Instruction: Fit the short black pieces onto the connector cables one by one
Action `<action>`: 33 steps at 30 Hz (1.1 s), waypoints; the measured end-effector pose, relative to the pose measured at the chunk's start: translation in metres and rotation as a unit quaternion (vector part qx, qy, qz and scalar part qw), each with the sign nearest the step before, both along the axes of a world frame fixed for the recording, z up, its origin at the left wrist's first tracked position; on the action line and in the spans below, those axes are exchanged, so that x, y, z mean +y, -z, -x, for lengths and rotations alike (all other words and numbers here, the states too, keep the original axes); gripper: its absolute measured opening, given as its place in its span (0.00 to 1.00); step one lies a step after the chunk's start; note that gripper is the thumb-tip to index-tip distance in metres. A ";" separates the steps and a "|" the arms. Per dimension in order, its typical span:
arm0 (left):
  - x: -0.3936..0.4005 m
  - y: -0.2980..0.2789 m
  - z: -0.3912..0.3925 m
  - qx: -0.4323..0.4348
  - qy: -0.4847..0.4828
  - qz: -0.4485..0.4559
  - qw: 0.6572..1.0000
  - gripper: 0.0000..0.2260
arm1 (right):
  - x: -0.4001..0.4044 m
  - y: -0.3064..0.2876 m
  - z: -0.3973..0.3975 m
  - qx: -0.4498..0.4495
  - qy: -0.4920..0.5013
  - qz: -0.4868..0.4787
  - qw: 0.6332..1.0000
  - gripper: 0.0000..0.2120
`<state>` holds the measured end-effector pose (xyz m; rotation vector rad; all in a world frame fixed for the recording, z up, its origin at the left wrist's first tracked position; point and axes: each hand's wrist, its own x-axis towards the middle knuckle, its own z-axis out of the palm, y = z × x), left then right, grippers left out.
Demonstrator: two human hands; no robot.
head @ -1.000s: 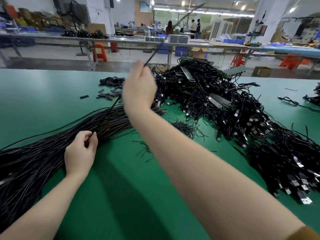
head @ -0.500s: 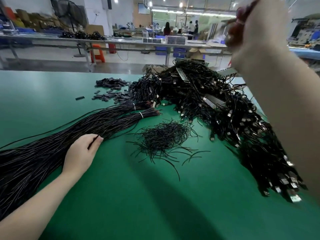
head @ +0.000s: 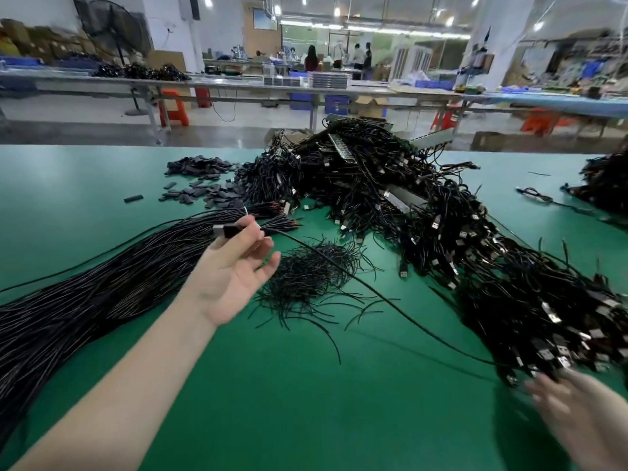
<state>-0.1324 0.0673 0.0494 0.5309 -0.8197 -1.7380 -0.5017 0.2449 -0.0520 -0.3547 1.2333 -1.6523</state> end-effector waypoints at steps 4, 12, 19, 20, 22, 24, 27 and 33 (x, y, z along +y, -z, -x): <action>0.004 -0.015 0.039 0.025 -0.009 0.005 1.000 0.07 | 0.003 -0.052 -0.062 0.064 0.006 -0.127 0.990 0.22; 0.000 -0.022 0.071 -0.046 0.016 0.033 0.998 0.22 | -0.093 -0.133 -0.172 0.671 -0.129 0.075 0.726 0.20; -0.006 -0.020 0.062 -0.214 0.059 0.119 0.968 0.21 | -0.134 -0.118 -0.180 0.635 -0.141 0.136 0.747 0.13; -0.006 -0.021 0.060 -0.225 0.064 0.124 0.964 0.21 | -0.133 -0.118 -0.181 0.621 -0.145 0.152 0.755 0.15; -0.006 -0.022 0.057 -0.237 0.084 0.133 0.959 0.22 | -0.129 -0.120 -0.184 0.587 -0.184 0.165 0.771 0.16; -0.004 -0.023 0.057 -0.251 0.101 0.146 0.952 0.22 | -0.125 -0.122 -0.186 0.548 -0.237 0.160 0.786 0.15; -0.001 -0.024 0.060 -0.231 0.109 0.143 0.956 0.22 | -0.124 -0.123 -0.185 0.520 -0.263 0.150 0.799 0.15; -0.003 -0.035 0.049 -0.175 0.158 0.112 0.965 0.24 | -0.120 -0.122 -0.177 0.483 -0.498 0.100 0.714 0.12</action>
